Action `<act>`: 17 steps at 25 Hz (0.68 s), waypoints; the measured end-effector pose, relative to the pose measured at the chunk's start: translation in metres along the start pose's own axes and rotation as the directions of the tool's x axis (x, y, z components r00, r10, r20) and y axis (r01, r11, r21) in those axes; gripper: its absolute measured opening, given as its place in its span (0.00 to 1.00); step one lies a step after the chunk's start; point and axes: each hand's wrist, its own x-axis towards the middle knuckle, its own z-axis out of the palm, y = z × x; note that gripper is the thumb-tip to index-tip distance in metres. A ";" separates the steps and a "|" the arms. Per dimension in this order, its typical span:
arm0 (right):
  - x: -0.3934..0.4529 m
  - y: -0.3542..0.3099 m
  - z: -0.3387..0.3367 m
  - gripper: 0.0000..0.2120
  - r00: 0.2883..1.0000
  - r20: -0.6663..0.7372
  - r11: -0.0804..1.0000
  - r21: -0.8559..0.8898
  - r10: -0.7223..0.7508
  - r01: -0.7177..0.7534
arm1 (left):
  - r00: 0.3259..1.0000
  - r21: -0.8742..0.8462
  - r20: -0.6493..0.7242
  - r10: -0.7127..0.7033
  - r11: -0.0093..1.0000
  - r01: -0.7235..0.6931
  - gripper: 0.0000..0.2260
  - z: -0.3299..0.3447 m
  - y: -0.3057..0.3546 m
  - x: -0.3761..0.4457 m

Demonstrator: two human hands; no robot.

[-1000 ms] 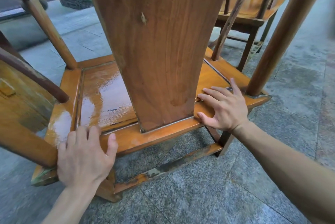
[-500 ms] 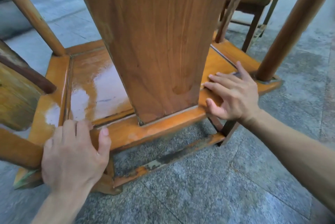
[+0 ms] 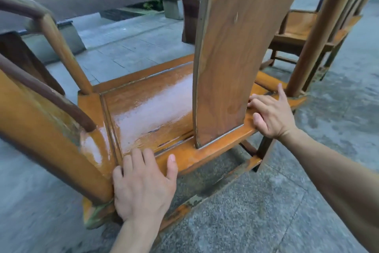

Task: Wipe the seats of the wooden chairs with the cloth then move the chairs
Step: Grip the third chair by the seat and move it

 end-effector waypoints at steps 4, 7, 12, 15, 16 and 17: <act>0.008 0.016 0.009 0.20 0.999 0.012 0.999 0.027 -0.037 0.036 | 0.999 0.037 0.013 -0.048 0.998 0.048 0.25 0.002 0.013 0.010; 0.009 0.021 0.007 0.20 0.998 -0.028 0.998 0.042 -0.050 0.051 | 0.996 0.040 0.019 -0.091 0.995 0.090 0.26 -0.004 0.022 0.008; 0.014 0.029 0.010 0.20 0.996 -0.015 0.993 0.077 -0.083 0.084 | 0.990 0.076 -0.002 -0.142 0.987 0.141 0.27 -0.007 0.032 0.009; 0.020 0.043 0.018 0.21 0.997 0.001 0.993 0.094 -0.079 0.078 | 0.988 0.108 0.021 -0.155 0.982 0.152 0.27 -0.006 0.049 0.016; 0.024 0.049 0.021 0.21 0.996 -0.016 0.991 0.102 -0.091 0.092 | 0.984 0.116 0.025 -0.177 0.978 0.173 0.27 -0.005 0.054 0.017; 0.032 0.050 0.022 0.20 0.994 -0.044 0.990 0.100 -0.097 0.101 | 0.982 0.134 -0.006 -0.188 0.973 0.187 0.26 -0.005 0.058 0.020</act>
